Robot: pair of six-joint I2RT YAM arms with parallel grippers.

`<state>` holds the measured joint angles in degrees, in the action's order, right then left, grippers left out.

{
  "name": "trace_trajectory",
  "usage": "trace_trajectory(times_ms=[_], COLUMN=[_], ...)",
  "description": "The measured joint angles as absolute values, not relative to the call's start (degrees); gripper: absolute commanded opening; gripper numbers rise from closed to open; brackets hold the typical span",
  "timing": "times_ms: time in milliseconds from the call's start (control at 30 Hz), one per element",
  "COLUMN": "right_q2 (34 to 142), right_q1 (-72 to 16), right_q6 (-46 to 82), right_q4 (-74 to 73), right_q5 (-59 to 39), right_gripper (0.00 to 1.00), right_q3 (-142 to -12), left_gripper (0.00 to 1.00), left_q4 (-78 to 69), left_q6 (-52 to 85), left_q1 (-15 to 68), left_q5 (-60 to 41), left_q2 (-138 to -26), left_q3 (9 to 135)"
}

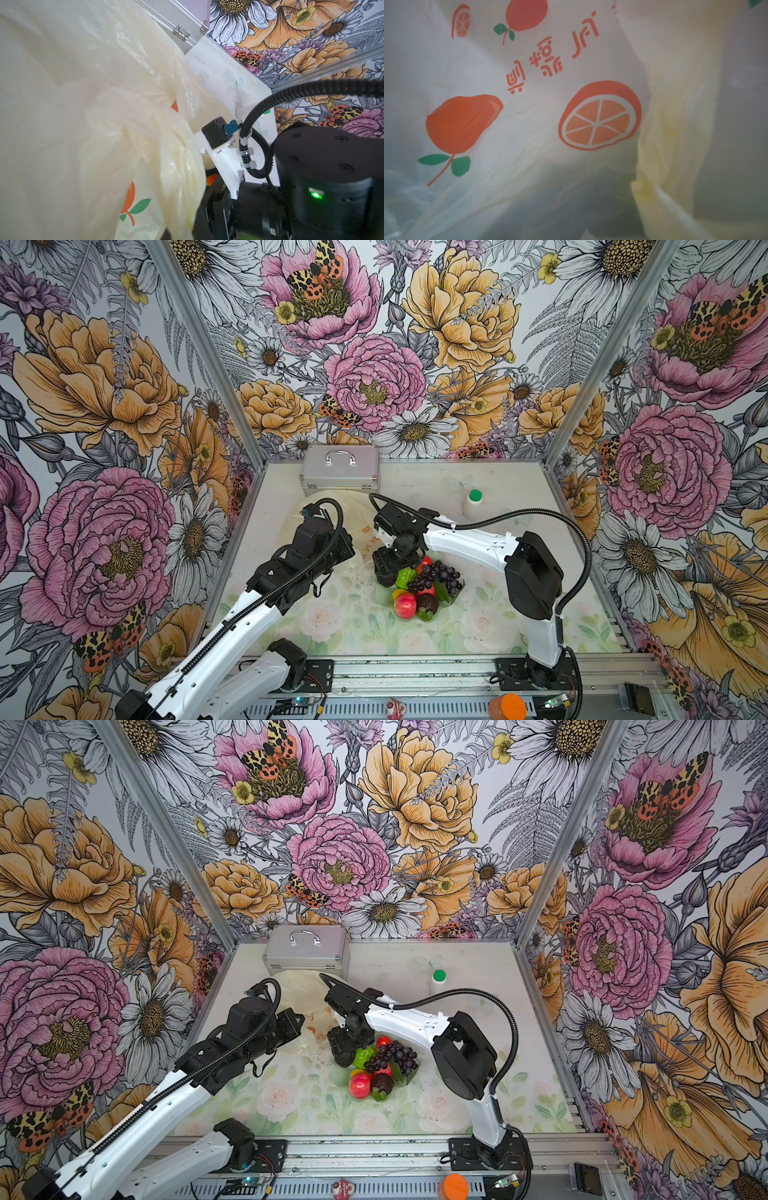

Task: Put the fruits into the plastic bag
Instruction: 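Lift the avocado with the right gripper toward the bag mouth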

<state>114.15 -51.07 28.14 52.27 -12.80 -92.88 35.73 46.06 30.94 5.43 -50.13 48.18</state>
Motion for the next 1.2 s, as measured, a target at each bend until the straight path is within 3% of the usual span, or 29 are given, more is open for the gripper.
trace_trajectory(times_ms=[100,233,467,1200], right_q2=[114.15,114.15,114.02,98.52], right_q1=[-51.09,-51.09,-51.03,-43.42], right_q6=[27.81,27.73,27.57,34.98], right_q4=[52.97,53.17,53.91,51.11], right_q5=[-12.1,-11.14,-10.22,-17.5], right_gripper=[0.58,0.44,0.38,0.36], right_q3=[-92.88,-92.88,-93.32,-88.53], left_gripper=[0.0,0.0,0.0,0.0], left_q4=[35.68,35.68,35.68,35.66], left_q6=[46.09,46.09,46.11,46.54], left_q1=[30.94,30.94,30.94,30.94], left_q5=[5.43,5.43,5.45,5.48], left_q2=[-50.13,-50.13,-50.13,-49.47], left_q3=[47.99,47.99,47.99,47.99])
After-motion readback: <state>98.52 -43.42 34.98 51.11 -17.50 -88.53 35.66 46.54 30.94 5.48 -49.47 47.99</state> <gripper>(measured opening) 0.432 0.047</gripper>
